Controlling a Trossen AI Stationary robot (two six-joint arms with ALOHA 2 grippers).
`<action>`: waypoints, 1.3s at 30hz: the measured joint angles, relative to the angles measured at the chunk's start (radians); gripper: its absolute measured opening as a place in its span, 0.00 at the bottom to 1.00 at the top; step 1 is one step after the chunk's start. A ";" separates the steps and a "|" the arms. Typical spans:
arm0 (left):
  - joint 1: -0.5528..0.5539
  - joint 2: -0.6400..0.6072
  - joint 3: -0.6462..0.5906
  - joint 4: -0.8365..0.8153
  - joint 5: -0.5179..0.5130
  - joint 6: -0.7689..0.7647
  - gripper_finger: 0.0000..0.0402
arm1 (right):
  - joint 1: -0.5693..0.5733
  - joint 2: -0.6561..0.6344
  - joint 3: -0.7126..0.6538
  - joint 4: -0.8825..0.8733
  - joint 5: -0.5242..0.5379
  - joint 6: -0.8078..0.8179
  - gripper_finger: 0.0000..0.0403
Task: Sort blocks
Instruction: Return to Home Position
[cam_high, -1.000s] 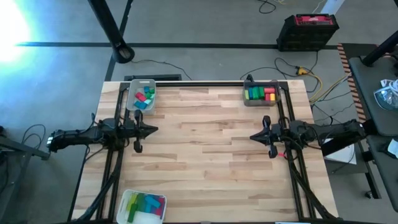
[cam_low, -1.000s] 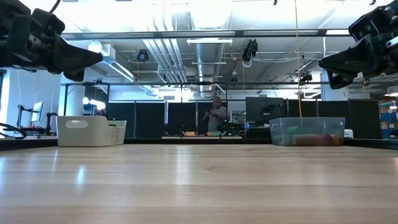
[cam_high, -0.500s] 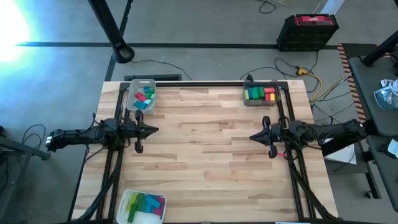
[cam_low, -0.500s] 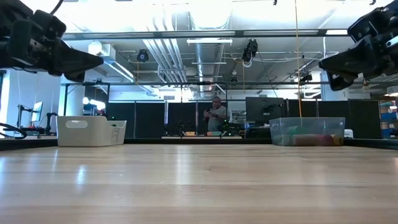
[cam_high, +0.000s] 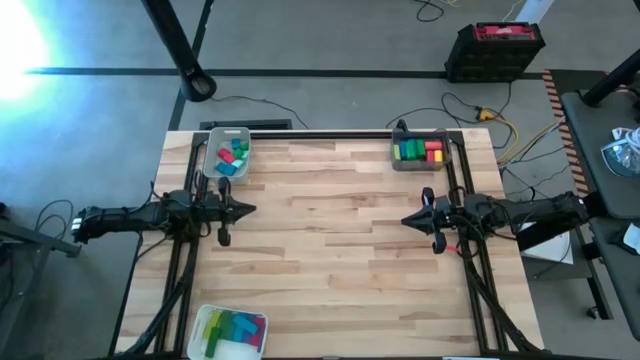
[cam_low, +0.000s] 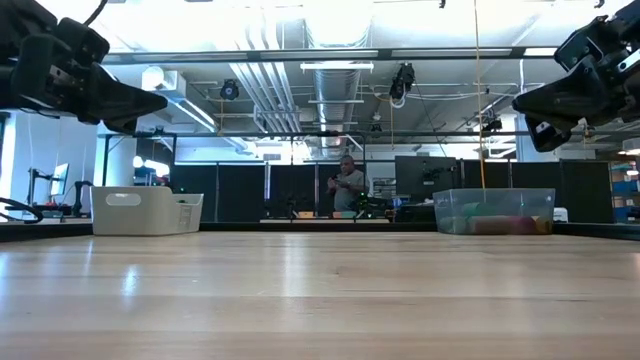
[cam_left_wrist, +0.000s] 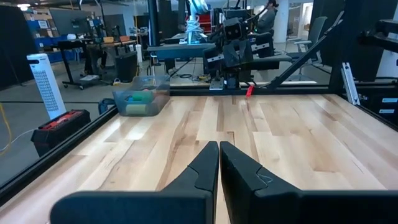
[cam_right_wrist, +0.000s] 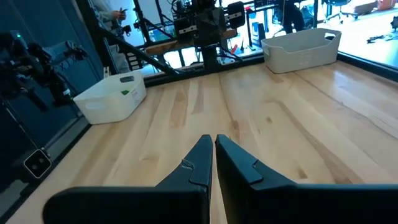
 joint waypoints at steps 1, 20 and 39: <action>0.000 0.002 0.000 0.005 0.000 0.000 0.00 | 0.000 0.000 0.000 0.000 0.000 0.000 0.03; 0.000 0.015 0.002 0.009 0.001 0.000 0.00 | 0.000 0.000 0.000 -0.001 0.001 0.000 0.03; 0.000 0.015 0.003 0.010 0.002 0.000 0.00 | 0.000 0.000 0.000 -0.002 0.001 0.000 0.03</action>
